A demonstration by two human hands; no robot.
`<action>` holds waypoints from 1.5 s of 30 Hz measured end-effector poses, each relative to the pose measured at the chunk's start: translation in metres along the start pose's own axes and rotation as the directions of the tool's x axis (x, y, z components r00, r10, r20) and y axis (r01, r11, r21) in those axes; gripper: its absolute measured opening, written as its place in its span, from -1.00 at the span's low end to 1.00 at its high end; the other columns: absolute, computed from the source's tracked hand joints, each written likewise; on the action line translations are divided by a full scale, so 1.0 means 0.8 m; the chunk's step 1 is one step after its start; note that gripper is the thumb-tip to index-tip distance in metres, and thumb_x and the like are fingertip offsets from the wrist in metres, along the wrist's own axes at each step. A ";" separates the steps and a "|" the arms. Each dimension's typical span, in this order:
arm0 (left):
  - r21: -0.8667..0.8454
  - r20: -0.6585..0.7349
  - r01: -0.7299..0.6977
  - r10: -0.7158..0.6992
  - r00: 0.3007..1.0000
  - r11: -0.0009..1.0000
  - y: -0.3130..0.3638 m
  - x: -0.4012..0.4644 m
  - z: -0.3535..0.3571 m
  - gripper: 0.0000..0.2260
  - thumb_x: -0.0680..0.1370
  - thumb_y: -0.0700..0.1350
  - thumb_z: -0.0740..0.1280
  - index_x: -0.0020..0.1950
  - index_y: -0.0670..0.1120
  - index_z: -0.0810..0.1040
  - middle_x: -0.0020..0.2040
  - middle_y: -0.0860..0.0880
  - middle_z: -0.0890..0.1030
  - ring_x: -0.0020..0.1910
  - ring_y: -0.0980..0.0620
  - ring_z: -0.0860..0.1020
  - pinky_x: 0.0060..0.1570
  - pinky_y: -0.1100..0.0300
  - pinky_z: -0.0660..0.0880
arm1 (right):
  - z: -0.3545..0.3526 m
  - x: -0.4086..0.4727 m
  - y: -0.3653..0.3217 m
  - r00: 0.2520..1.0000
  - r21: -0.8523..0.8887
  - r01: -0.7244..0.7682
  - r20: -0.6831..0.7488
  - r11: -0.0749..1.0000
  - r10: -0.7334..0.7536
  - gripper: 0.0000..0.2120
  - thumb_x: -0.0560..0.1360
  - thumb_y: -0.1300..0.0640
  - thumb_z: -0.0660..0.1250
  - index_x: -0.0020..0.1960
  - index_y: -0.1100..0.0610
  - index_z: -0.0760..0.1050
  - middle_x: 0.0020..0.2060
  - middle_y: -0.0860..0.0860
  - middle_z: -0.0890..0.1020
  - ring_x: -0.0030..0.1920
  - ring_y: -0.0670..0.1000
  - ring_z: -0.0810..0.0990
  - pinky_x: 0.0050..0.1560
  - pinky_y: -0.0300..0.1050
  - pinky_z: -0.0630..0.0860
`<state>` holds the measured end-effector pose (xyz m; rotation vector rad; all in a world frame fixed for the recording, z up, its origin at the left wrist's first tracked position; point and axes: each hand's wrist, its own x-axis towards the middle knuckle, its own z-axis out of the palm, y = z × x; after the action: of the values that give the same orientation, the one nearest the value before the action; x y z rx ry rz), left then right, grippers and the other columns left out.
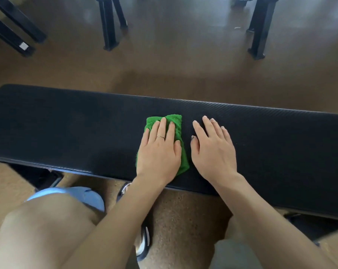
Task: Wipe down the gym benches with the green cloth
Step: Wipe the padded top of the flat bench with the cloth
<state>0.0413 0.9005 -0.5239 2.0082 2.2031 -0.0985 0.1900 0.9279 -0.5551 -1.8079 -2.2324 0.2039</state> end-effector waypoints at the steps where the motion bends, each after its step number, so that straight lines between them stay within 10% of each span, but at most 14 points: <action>1: -0.002 -0.006 0.001 -0.001 1.000 1.000 0.001 0.012 -0.002 -0.47 0.74 0.12 -0.10 0.71 -0.01 0.01 0.71 -0.04 0.02 0.69 -0.03 -0.02 0.65 -0.01 -0.09 | -0.003 0.003 0.006 1.000 -0.013 -0.007 -0.003 1.000 0.007 -0.52 0.69 -0.01 0.08 0.58 0.06 0.35 0.58 0.16 0.33 0.60 0.18 0.24 0.61 0.17 0.15; 10: -0.065 -0.003 -0.014 0.013 1.000 0.998 -0.014 0.176 -0.019 -0.53 0.73 0.09 -0.06 0.53 -0.05 0.38 0.56 -0.09 0.39 0.58 -0.08 0.26 0.59 -0.04 0.09 | -0.008 0.017 0.039 0.998 -0.021 -0.061 -0.028 0.998 0.060 -0.49 0.70 -0.09 -0.03 0.61 -0.07 0.27 0.62 0.05 0.26 0.64 0.07 0.14 0.64 0.11 0.05; 19: 0.010 -0.072 -0.077 0.078 0.994 0.997 0.033 -0.004 0.015 -0.41 0.70 0.14 -0.07 0.67 -0.13 0.18 0.66 -0.16 0.20 0.66 -0.13 0.14 0.64 -0.10 0.07 | -0.008 0.012 0.038 0.997 -0.009 -0.075 -0.010 0.997 0.074 -0.45 0.69 -0.10 -0.12 0.62 -0.02 0.26 0.63 0.06 0.23 0.65 0.06 0.12 0.65 0.11 0.03; 27: -0.057 -0.011 -0.164 0.164 0.986 0.985 0.031 0.144 -0.008 -0.48 0.74 0.10 -0.05 0.70 -0.02 0.08 0.70 -0.03 0.09 0.68 -0.01 0.01 0.64 0.01 -0.11 | -0.016 0.019 0.053 0.999 -0.012 -0.024 0.024 1.000 0.024 -0.45 0.69 -0.11 -0.13 0.62 -0.02 0.27 0.63 0.05 0.24 0.64 0.05 0.13 0.64 0.06 0.02; 35: 0.030 0.001 -0.339 0.339 0.941 0.940 0.043 -0.005 0.009 -0.41 0.71 0.18 -0.14 0.71 -0.02 0.03 0.70 -0.05 0.03 0.68 -0.02 -0.01 0.65 -0.06 0.00 | -0.026 0.017 0.099 0.990 -0.063 -0.137 0.003 0.988 0.138 -0.48 0.72 -0.10 -0.03 0.65 -0.02 0.21 0.64 0.07 0.18 0.65 0.05 0.08 0.65 0.05 -0.01; 45: -0.050 -0.040 -0.225 0.223 0.974 0.973 0.091 0.117 0.004 -0.46 0.74 0.11 -0.05 0.70 -0.05 0.08 0.70 -0.05 0.09 0.68 -0.02 0.01 0.64 -0.04 -0.10 | -0.021 0.018 0.097 0.988 -0.023 -0.143 -0.062 0.989 0.141 -0.48 0.70 -0.10 -0.03 0.61 -0.01 0.29 0.62 0.08 0.27 0.64 0.04 0.16 0.64 0.04 0.05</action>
<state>0.1055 0.9994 -0.5379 2.2264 1.9582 0.0236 0.2649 0.9581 -0.5581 -1.9626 -2.0768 0.1444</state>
